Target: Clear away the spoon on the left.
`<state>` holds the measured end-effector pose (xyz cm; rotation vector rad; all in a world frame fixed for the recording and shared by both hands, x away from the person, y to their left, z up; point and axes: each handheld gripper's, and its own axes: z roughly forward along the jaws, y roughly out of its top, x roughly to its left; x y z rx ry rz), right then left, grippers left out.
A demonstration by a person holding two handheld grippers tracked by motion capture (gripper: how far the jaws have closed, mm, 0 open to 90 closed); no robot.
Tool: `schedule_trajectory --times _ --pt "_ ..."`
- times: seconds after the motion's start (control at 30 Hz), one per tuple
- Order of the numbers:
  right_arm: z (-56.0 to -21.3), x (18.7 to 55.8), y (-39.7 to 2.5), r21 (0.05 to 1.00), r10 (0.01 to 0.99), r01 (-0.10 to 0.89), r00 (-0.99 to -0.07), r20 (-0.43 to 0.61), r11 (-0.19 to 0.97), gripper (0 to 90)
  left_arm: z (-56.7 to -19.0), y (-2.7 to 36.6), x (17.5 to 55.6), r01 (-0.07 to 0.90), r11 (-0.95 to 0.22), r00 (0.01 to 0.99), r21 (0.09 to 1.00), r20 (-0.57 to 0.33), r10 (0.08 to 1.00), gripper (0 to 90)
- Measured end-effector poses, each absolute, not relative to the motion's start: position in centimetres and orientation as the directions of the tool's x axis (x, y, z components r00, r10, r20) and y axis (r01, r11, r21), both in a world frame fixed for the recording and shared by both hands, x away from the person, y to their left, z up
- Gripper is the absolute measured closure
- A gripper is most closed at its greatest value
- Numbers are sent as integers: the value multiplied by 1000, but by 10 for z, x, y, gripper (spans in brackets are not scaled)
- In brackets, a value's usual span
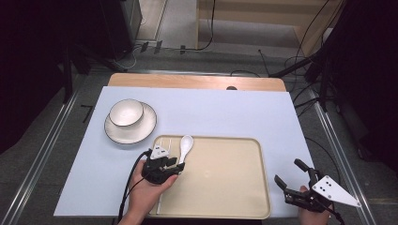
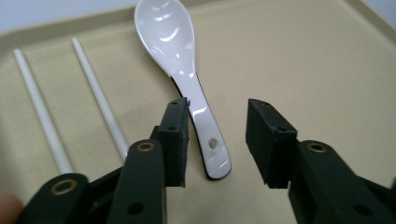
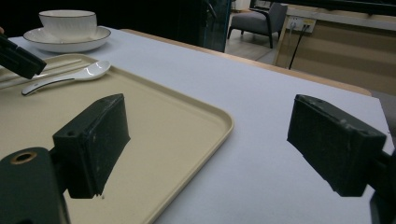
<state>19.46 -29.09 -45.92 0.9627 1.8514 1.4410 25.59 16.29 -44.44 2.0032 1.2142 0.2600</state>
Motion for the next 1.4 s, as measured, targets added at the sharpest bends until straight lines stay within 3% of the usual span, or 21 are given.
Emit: schedule_trajectory --times 0.07,0.1,0.2,0.23,0.6,1.13,1.4 --pt "-459 195 -291 972 828 181 -560 -23 150 131 -442 164 257 663 -251 526 705 -201 826 575" --pt "-459 195 -291 972 829 180 -559 -24 150 131 -442 164 258 660 -254 534 707 -203 821 620" --pt "-459 195 -291 972 830 181 -557 -22 147 131 -443 158 263 671 -282 550 685 -205 810 864" --pt "-459 195 -290 972 830 181 -558 -23 148 131 -445 153 266 676 -300 559 673 -203 804 900" --pt "-458 195 -290 973 828 176 -560 -25 148 131 -457 128 305 747 -299 508 594 -220 833 900" --pt "-457 195 -289 974 822 168 -568 -28 149 131 -459 127 323 772 -230 448 592 -250 858 900" --pt "-456 195 -288 975 821 168 -570 -25 147 131 -457 133 325 755 -219 464 618 -267 845 885"
